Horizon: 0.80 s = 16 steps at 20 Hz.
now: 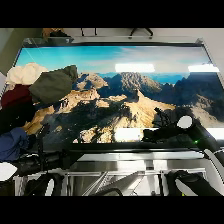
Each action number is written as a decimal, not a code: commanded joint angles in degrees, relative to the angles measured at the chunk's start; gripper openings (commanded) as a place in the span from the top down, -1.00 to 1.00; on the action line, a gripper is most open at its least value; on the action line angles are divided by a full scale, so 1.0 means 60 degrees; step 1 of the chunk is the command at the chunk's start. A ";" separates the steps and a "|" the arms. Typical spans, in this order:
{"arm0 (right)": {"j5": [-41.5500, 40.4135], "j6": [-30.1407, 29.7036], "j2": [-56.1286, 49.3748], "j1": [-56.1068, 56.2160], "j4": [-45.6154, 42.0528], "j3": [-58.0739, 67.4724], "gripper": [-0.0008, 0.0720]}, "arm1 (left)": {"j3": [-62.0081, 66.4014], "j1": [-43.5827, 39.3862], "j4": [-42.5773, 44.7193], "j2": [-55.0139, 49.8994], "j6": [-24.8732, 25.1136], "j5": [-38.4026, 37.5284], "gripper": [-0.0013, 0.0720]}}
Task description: Fold the shirts.
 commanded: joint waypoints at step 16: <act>-0.0270 0.0007 -0.0025 0.0007 0.0007 -0.0033 0.93 | -0.0036 0.0000 -0.0102 0.0007 0.0011 0.2721 0.93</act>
